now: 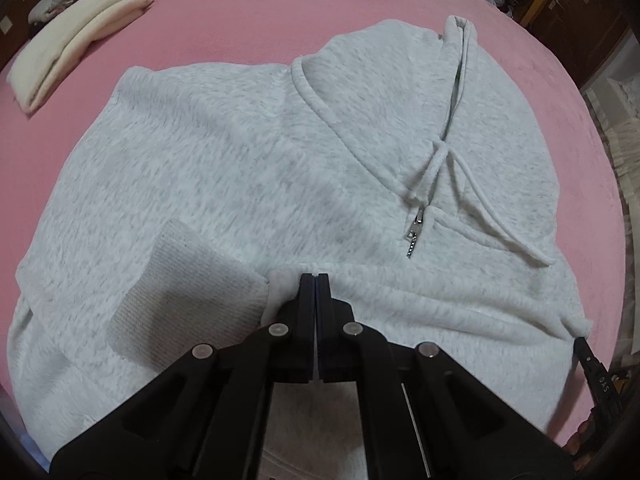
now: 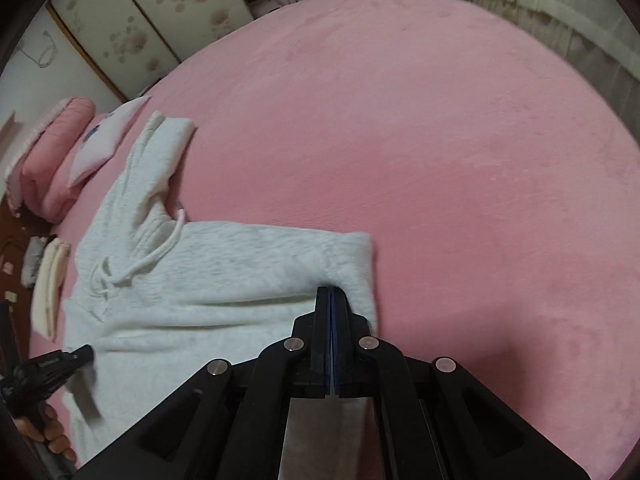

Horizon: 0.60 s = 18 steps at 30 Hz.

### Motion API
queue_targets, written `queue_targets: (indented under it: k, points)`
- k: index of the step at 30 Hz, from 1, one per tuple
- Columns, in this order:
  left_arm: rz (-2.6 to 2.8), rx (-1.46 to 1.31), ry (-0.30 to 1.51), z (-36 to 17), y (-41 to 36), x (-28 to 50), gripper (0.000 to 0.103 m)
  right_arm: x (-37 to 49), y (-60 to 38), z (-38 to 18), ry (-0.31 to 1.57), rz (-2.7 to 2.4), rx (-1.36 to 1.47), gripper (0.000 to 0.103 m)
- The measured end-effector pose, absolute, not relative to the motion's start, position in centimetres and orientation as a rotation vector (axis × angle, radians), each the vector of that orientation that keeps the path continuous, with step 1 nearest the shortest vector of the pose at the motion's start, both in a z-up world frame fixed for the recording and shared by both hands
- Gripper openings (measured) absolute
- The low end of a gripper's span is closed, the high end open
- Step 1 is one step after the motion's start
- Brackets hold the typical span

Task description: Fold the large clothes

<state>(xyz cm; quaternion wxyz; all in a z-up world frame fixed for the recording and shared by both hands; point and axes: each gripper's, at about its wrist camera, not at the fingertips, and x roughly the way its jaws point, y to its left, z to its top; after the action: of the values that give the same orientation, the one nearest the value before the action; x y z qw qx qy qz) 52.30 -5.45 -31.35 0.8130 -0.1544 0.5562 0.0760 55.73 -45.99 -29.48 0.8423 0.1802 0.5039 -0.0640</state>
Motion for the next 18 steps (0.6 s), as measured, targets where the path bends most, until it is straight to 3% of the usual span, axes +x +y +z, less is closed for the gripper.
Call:
queue_targets:
  k: [3, 9, 13, 18]
  points:
    - [0.125, -0.314, 1.223, -30.7, -5.6, 52.9, 0.001, 55.6, -45.0, -28.7, 1.077, -0.177, 0.265, 0.0]
    - [-0.023, -0.19, 1.159, -24.2, -4.6, 56.7, 0.002, 56.2, -45.2, -23.1, 1.04, 0.03, 0.42, 0.0]
    - [-0.077, -0.099, 1.165, -22.5, -2.8, 62.4, 0.005, 61.2, -44.6, -21.3, 1.054, 0.13, 0.47, 0.006]
    - [-0.134, 0.013, 1.223, -23.8, -0.5, 70.3, 0.006, 70.2, -42.9, -23.8, 1.206, 0.227, 0.61, 0.011]
